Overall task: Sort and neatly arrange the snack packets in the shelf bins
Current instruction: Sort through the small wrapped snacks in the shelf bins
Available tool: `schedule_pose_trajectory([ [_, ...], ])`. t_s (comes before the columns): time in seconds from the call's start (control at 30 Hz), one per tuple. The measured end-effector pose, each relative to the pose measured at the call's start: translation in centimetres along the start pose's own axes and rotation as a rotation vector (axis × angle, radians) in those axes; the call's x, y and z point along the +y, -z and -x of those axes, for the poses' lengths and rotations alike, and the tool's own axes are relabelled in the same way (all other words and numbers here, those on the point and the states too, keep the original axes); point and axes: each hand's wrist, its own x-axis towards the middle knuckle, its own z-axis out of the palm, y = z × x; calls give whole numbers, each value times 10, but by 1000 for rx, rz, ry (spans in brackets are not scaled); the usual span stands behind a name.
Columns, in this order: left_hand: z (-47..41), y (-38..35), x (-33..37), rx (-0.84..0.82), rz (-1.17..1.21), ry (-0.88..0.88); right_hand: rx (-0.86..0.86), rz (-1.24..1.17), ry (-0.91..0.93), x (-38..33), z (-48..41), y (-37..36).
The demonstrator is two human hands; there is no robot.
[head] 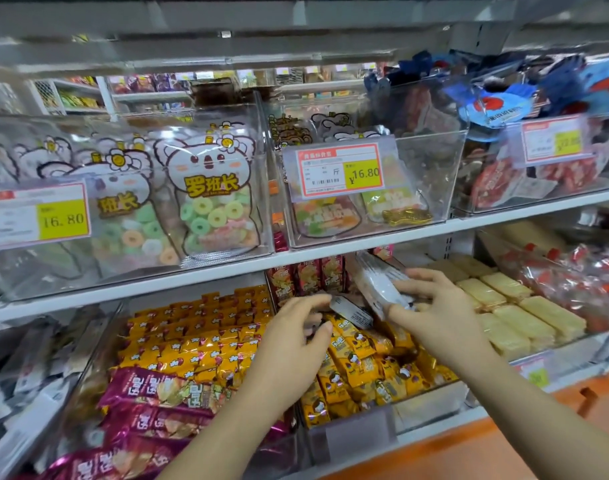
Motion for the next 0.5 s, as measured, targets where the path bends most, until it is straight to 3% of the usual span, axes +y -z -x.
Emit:
schedule_pose_trajectory([
  [0.13,-1,-5,13,-123,394,232,-83,-126,37,-19,25,-9],
  [0.23,2,-9,18,-98,653,303,-165,-124,107,-30,39,-25],
  [0.5,6,-4,13,120,606,233,-265,-304,140,-52,56,-42],
])
